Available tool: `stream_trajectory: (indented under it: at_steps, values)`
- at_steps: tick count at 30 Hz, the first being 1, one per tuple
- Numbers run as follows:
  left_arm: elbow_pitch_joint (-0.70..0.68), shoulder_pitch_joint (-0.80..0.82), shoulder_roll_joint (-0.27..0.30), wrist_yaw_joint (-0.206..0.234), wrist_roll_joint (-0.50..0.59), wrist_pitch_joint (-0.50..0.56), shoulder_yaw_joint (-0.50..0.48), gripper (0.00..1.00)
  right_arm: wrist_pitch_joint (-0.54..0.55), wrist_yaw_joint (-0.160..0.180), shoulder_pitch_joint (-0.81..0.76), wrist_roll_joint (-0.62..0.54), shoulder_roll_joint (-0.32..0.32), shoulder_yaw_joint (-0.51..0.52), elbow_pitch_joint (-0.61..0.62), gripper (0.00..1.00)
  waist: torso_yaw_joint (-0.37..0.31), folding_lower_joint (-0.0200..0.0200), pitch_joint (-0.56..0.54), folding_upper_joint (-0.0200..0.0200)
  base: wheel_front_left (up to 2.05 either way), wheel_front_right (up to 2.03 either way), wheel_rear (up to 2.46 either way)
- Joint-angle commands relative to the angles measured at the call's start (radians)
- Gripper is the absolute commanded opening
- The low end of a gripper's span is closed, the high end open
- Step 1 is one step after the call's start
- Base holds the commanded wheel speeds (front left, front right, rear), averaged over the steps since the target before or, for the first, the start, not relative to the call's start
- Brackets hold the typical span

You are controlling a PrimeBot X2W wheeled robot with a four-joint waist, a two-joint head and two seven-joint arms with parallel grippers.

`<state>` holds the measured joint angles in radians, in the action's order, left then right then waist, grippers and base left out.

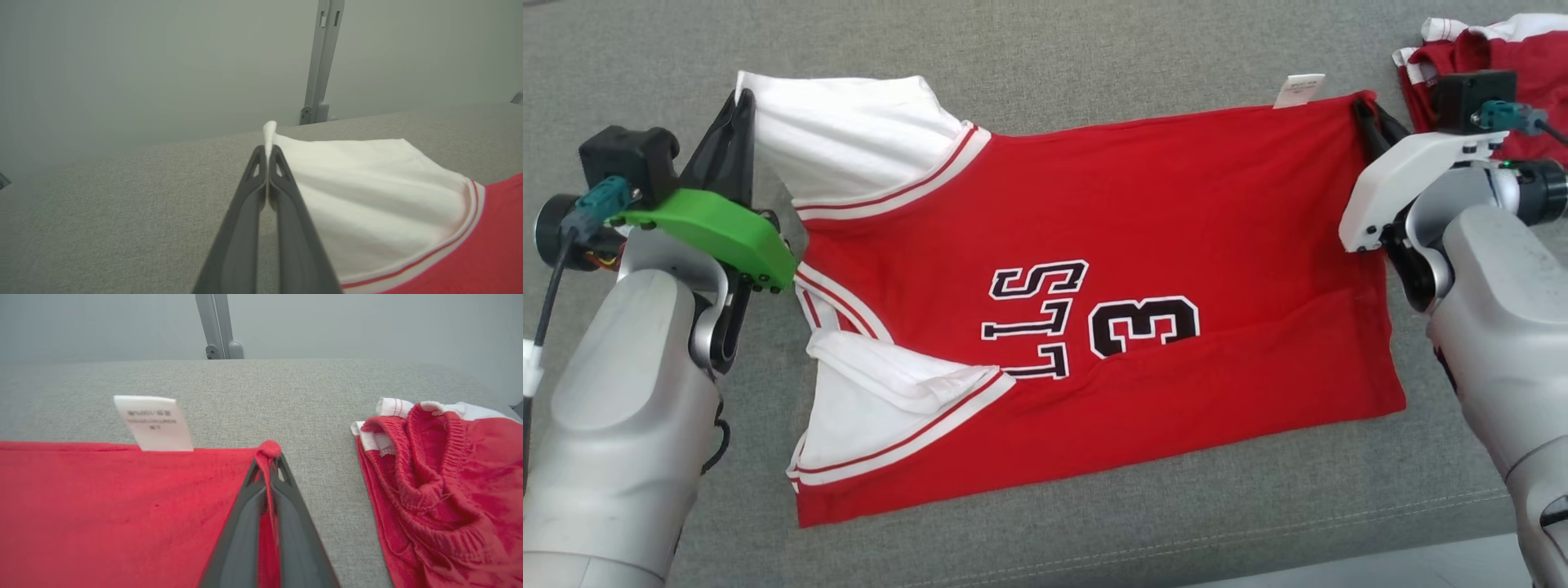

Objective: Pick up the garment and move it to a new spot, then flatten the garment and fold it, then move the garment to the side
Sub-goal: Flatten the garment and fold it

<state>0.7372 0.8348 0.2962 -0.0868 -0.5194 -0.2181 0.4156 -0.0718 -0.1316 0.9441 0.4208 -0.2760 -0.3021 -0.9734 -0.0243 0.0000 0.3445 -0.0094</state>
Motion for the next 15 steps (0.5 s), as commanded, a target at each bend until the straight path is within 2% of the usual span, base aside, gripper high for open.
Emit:
stream_trajectory:
  at_steps: [1,6,10,14,15]
  values:
    - [-0.025,-0.034,0.018,0.01,-0.015,-0.009,-0.012,0.0,-0.023,0.002,-0.025,0.016,0.004,-0.017,0.004,0.0,-0.001,0.0,-0.016,0.0094,0.0,0.0,0.0]
    - [-0.141,-0.143,0.041,0.028,-0.024,-0.022,-0.024,0.0,-0.071,0.002,-0.089,0.07,0.001,-0.071,0.046,0.0,-0.004,0.0,-0.05,0.0094,0.0,0.0,0.0]
    - [-0.27,-0.264,0.061,0.061,-0.034,-0.027,-0.034,0.0,-0.116,0.002,-0.169,0.111,-0.023,-0.114,0.098,0.0,-0.005,0.0,-0.078,0.0094,0.0,0.0,0.0]
    - [-0.425,-0.421,0.076,0.115,-0.057,-0.026,-0.052,0.0,-0.151,0.002,-0.258,0.155,-0.05,-0.13,0.163,0.0,-0.009,0.0,-0.103,0.0094,0.0,0.0,0.0]
    - [-0.501,-0.503,0.081,0.147,-0.07,-0.022,-0.062,0.0,-0.164,0.002,-0.303,0.164,-0.065,-0.13,0.195,0.0,-0.011,0.0,-0.113,0.0094,0.0,0.0,0.0]
